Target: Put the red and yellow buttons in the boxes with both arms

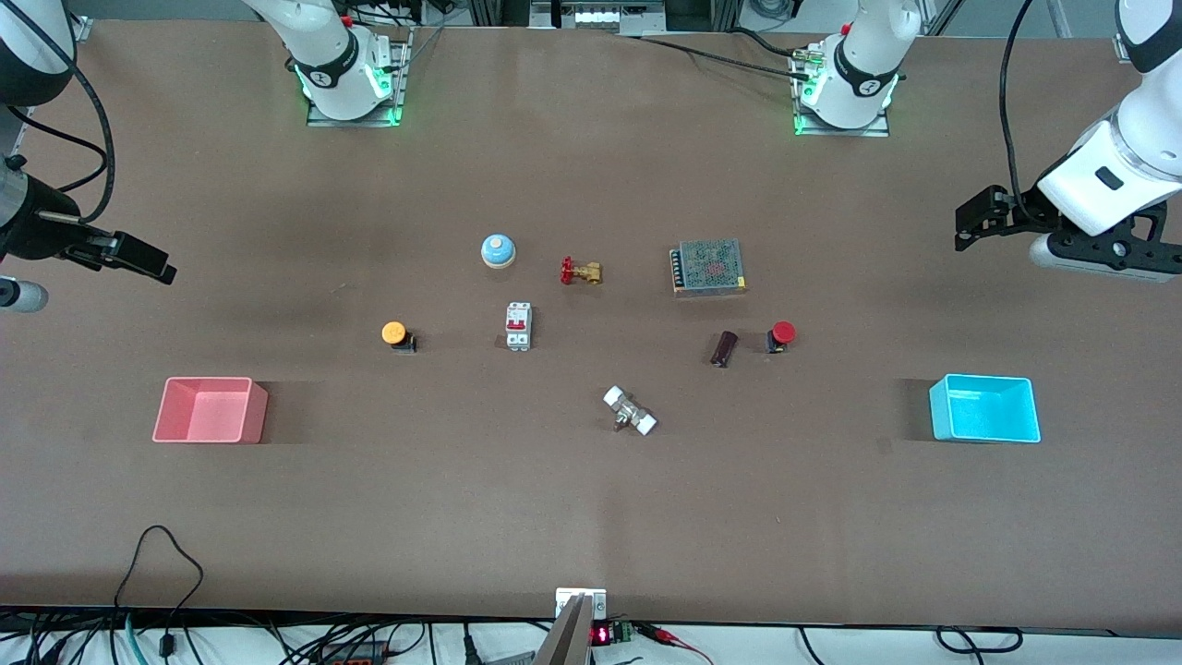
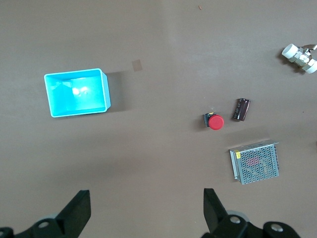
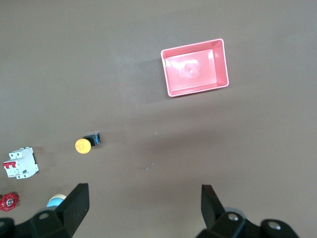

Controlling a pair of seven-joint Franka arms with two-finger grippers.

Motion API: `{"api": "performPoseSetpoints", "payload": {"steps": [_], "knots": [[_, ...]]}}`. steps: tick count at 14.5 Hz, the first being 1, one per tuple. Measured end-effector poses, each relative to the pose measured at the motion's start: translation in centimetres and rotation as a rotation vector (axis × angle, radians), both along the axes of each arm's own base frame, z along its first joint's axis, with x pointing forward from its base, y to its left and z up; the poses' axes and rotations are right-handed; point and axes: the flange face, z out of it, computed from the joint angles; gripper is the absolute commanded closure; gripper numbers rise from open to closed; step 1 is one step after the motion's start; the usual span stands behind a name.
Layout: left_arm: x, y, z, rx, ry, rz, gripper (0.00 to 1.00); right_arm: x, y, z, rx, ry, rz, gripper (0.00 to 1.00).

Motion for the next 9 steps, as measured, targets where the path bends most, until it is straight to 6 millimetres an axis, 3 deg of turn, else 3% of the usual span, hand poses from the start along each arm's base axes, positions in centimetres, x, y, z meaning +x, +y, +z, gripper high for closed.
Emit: {"api": "performPoseSetpoints", "payload": {"steps": [9], "knots": [[0.0, 0.0, 0.0, 0.0, 0.0, 0.0, 0.0, -0.04, 0.05, -0.77, 0.001, 0.023, 0.001, 0.0]]}}
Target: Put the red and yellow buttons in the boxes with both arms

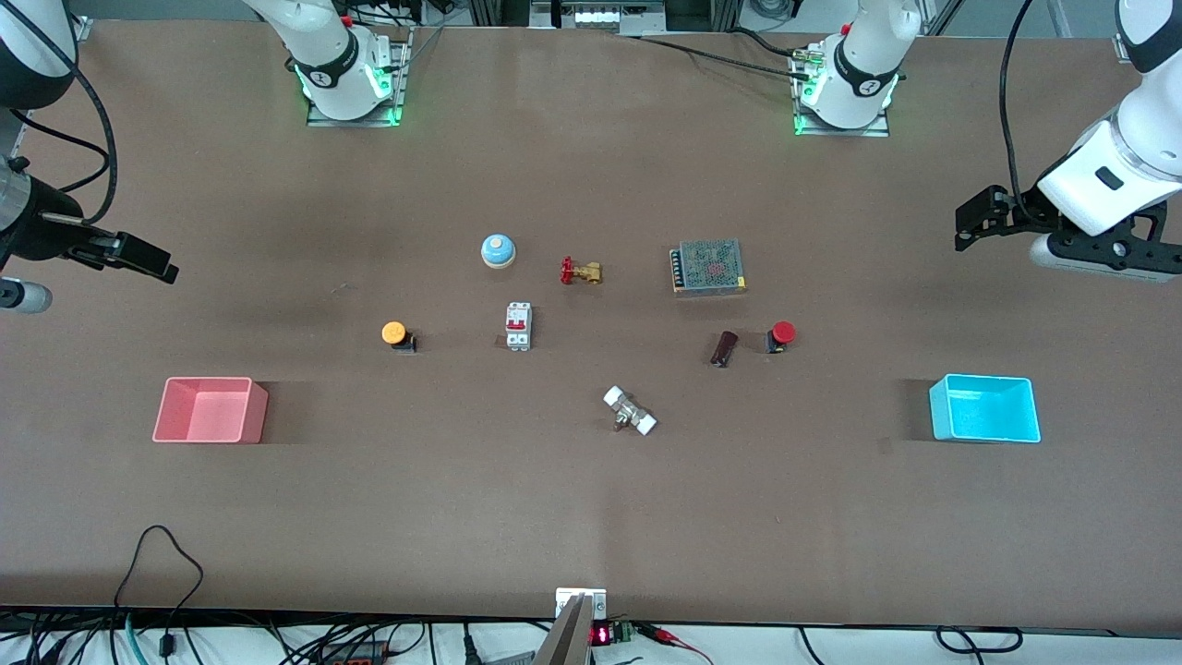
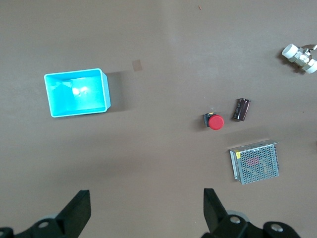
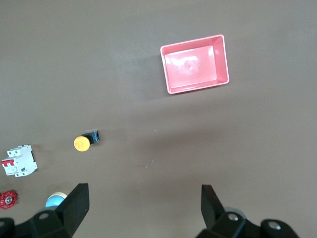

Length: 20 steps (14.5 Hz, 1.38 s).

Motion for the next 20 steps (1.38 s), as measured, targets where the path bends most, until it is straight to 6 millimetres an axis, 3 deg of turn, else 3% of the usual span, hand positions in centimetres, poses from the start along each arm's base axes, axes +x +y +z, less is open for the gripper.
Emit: {"api": "performPoseSetpoints", "payload": {"steps": [4, 9, 15, 18, 20], "knots": [[-0.3, -0.1, -1.0, 0.003, 0.058, -0.002, 0.0, 0.2, 2.6, -2.5, 0.007, 0.038, 0.045, 0.0], [0.8, -1.7, -5.4, 0.007, 0.157, -0.003, 0.0, 1.5, 5.9, -6.3, 0.015, 0.021, 0.089, 0.0], [2.9, -6.1, -11.3, 0.019, 0.227, 0.038, 0.0, 2.0, 11.2, -13.3, 0.028, -0.017, 0.112, 0.0], [4.3, -6.9, -13.5, 0.013, 0.203, 0.066, 0.0, 0.9, 12.8, -17.8, 0.035, -0.065, 0.114, 0.0], [4.8, -9.0, -15.7, 0.017, 0.199, 0.099, 0.0, -0.2, 13.7, -20.6, 0.042, -0.089, 0.116, 0.0]]}}
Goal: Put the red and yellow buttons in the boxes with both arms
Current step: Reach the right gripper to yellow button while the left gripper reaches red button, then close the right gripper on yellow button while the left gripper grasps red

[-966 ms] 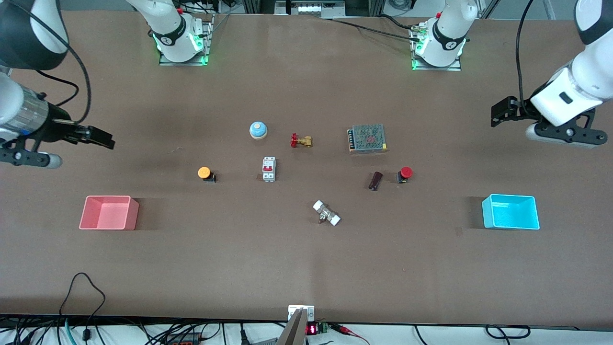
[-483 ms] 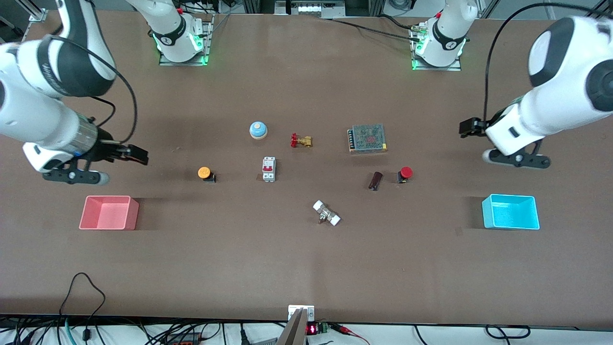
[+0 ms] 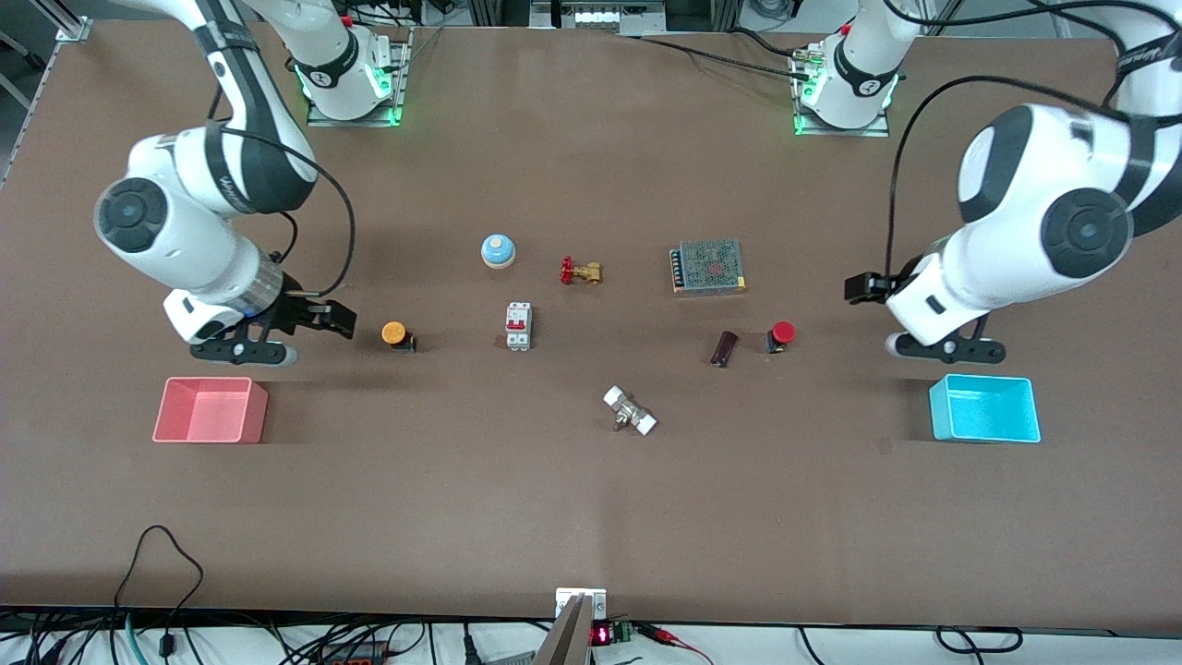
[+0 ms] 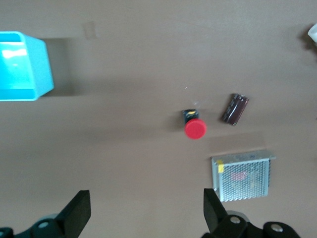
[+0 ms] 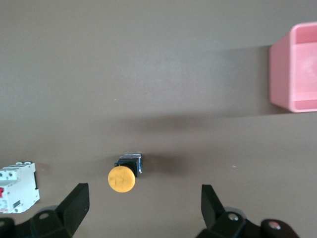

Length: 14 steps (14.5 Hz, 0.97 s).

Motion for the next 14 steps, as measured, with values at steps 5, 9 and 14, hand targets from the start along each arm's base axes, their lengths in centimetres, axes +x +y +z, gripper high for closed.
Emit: {"api": "performPoseSetpoints", "payload": {"steps": [5, 9, 14], "knots": [[0.8, -4.4, -7.6, 0.0, 0.007, 0.007, 0.0, -2.3, 1.8, -4.5, 0.003, 0.005, 0.027, 0.0], [-0.1, -5.2, -13.3, 0.014, -0.031, -0.02, 0.0, -2.8, 3.3, -6.8, -0.037, 0.025, 0.076, 0.0], [-2.0, -5.6, -17.2, 0.022, -0.091, 0.007, 0.0, -3.4, 5.4, -10.9, -0.042, 0.051, 0.09, 0.0]]}}
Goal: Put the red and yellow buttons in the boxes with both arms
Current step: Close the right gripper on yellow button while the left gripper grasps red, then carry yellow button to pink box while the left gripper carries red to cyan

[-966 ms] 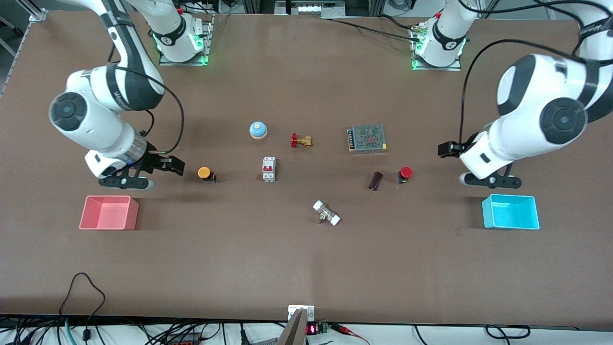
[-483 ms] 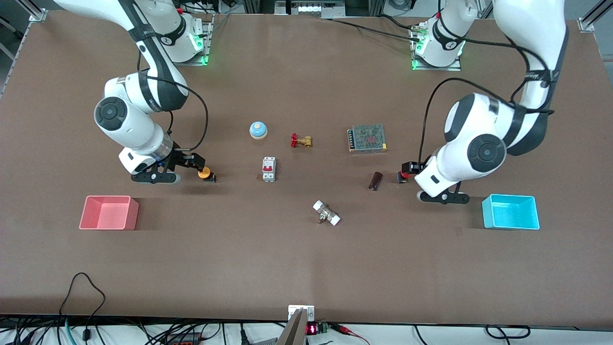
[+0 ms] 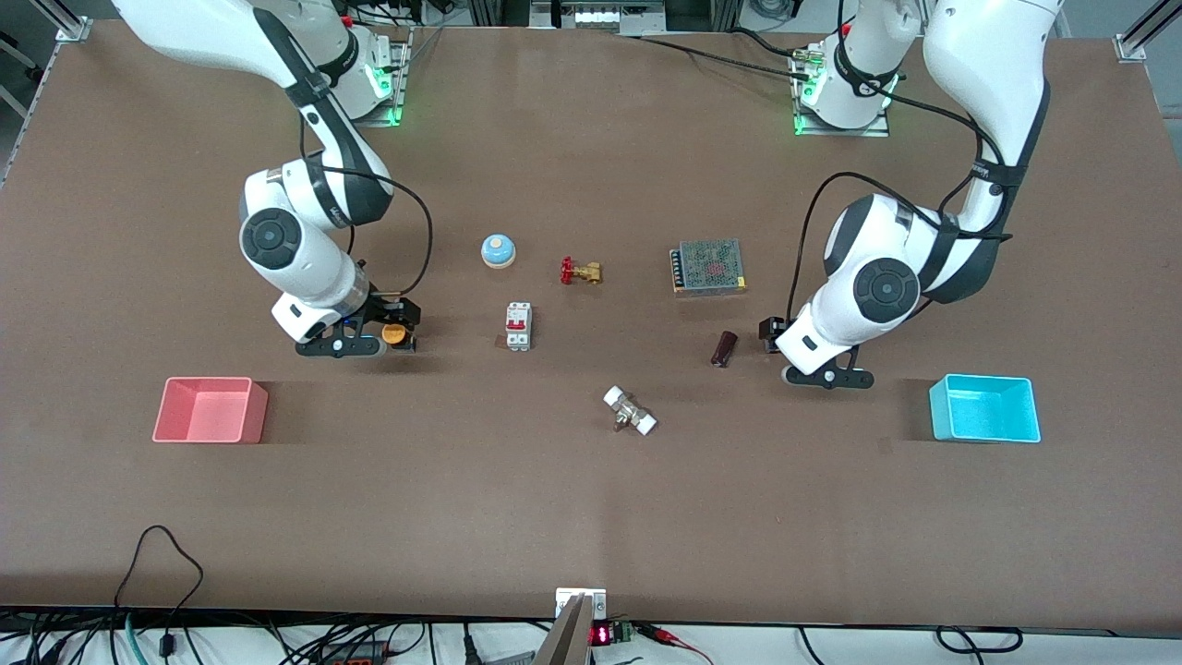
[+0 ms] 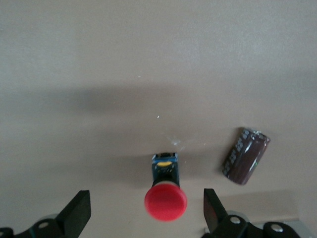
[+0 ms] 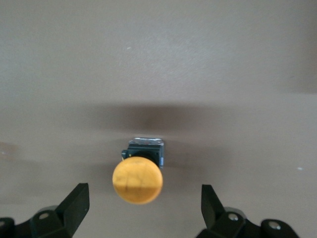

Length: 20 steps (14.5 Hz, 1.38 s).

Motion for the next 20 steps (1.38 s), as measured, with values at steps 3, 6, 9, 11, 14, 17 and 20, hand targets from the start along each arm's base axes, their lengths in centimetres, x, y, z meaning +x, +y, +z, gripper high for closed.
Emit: {"api": "performPoseSetpoints", "payload": {"steps": [3, 6, 9, 11, 14, 17, 20], "knots": [[-1.4, -0.7, -2.1, -0.024, -0.066, 0.022, 0.0, -0.2, 0.2, -1.5, -0.011, 0.01, 0.015, 0.0], [-2.7, -0.7, -3.7, -0.033, -0.085, 0.027, 0.05, -0.2, 0.2, -2.6, -0.013, 0.011, 0.023, 0.0], [-3.0, -0.6, -4.1, -0.034, -0.085, 0.027, 0.26, -0.2, 0.3, -2.8, -0.011, 0.009, 0.025, 0.21], [-3.1, -0.7, -4.2, -0.033, -0.083, 0.026, 0.43, -0.2, 0.3, -2.8, -0.012, 0.008, 0.025, 0.42], [-3.3, -0.8, -4.7, -0.034, -0.082, 0.025, 0.61, -0.2, 0.3, -2.8, -0.012, 0.008, 0.025, 0.69], [-3.4, -0.7, -5.5, -0.034, -0.076, 0.026, 0.89, 0.0, 0.3, -2.7, -0.011, 0.005, 0.025, 0.76], [-3.2, -0.7, -5.3, -0.036, -0.083, 0.027, 0.93, 1.1, 0.2, -1.4, -0.013, -0.003, 0.019, 0.76]]}}
